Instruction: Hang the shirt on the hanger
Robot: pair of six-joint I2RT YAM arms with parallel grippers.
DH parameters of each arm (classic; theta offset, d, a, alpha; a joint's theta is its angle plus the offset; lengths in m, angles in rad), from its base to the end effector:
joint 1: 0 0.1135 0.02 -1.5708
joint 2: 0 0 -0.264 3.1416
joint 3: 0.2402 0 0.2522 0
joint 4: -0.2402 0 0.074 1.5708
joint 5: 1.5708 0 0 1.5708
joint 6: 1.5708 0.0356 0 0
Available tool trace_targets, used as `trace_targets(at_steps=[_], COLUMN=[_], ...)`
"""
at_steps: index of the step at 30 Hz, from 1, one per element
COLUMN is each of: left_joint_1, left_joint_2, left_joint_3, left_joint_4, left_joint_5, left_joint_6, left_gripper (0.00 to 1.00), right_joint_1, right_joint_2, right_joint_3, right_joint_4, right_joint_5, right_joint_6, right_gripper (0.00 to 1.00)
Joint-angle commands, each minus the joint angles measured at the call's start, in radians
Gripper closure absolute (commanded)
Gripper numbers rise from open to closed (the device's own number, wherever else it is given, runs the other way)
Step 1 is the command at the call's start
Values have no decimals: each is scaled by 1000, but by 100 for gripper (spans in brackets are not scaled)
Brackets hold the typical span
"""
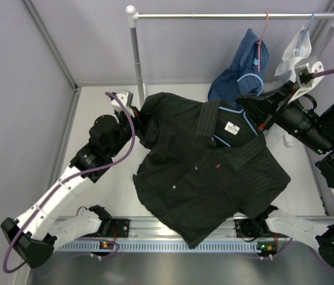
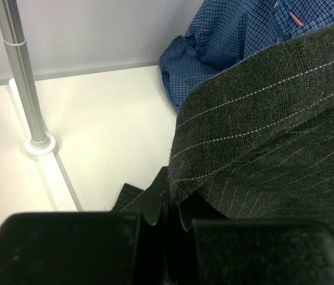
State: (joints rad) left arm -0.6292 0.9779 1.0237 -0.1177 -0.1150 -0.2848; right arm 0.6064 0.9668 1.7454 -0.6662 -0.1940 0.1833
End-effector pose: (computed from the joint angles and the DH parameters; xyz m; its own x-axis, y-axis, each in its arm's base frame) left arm 0.1831 -0.1282 0.3957 -0.1940 -0.2040 -0.9596 0.4559 0.8473 -0.2723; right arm 0.0869 0.0686 0.5578 -0.0400 0.1899 -0.9810 -0.7214 0.6738 0.1599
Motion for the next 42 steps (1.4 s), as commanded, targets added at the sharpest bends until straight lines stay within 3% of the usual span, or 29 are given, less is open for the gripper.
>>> trace_targets(at_steps=[1,7,12,16,17,18,21,27,32,36,42], left_joint_1=[6,6,8,8,8,8,8,8,10,10,10], left_joint_2=[-18,44,134,174,176,174,162,148,160,119,47], left_joint_3=[-13,19,88,159,170,183,284,583,737,701,514], left_joint_4=[-20,-37,-148,-197,-200,-203,-270,-506,-666,-714,-721], left_joint_5=[-77,-51,-169,-138,-126,-121,-181,-481,-471,-420,-348], left_joint_6=[-39,-48,-62,-60,-45,-37,5,150,173,148,81], left_gripper=[100,100,100,62,8,2,2,2,2,2,2], right_joint_1=[-7,-7,-7,-7,-7,-7,-8,-8,-10,-8,-25], right_joint_2=[-20,3,9,41,52,64,195,528,668,731,799], right_joint_3=[22,23,39,66,78,109,246,668,756,773,810], right_joint_4=[50,63,65,59,41,28,-86,-329,-300,-181,-50], right_joint_5=[41,35,53,62,108,129,258,577,766,818,869], right_joint_6=[-1,12,8,5,10,7,-17,-53,-30,-65,-143], right_gripper=[100,100,100,100,100,100,100,100,100,100,100])
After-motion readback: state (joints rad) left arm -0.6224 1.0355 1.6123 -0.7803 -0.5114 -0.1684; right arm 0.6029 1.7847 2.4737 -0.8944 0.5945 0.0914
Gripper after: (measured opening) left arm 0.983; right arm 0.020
